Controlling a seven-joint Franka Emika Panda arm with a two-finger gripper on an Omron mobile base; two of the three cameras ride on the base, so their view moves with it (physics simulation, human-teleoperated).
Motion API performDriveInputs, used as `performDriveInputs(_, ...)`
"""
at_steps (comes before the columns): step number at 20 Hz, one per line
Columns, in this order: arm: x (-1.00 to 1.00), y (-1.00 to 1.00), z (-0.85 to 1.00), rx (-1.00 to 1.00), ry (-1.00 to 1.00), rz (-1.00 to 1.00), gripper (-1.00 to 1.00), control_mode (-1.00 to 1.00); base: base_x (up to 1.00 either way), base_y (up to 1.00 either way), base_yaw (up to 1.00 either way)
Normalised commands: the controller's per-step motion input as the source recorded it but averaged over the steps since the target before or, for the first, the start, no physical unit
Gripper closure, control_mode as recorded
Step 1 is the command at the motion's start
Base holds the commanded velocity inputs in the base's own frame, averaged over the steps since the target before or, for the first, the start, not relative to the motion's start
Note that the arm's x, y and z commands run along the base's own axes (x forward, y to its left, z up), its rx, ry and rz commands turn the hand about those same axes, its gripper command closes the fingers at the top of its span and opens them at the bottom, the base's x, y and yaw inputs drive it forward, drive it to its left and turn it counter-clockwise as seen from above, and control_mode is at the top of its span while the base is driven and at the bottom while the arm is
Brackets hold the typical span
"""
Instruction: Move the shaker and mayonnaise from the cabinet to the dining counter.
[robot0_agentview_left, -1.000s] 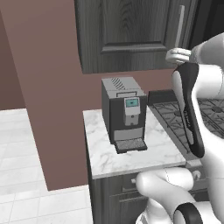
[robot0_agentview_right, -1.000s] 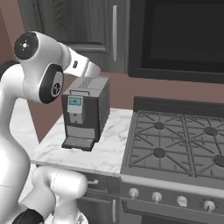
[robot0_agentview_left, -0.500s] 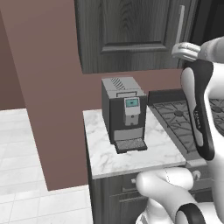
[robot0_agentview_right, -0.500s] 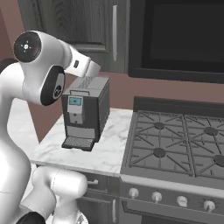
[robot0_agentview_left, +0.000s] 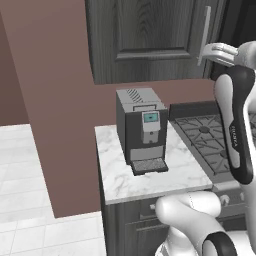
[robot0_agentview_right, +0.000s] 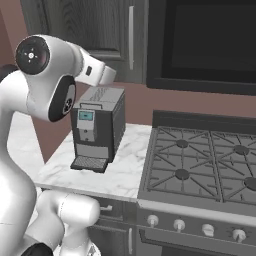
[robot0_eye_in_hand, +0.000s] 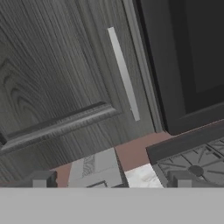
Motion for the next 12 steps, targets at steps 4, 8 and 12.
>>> performDriveInputs(4,0.0,-0.08,0.2,0.0,0.0,0.0,-1.0,-1.0,0.0,0.0,0.0)
performDriveInputs(8,-0.03,-0.11,0.17,0.0,0.0,0.0,-1.0,-1.0,0.0,0.0,0.0)
performDriveInputs(12,0.0,-0.06,0.09,0.0,0.0,0.0,-1.0,-1.0,0.0,0.0,0.0)
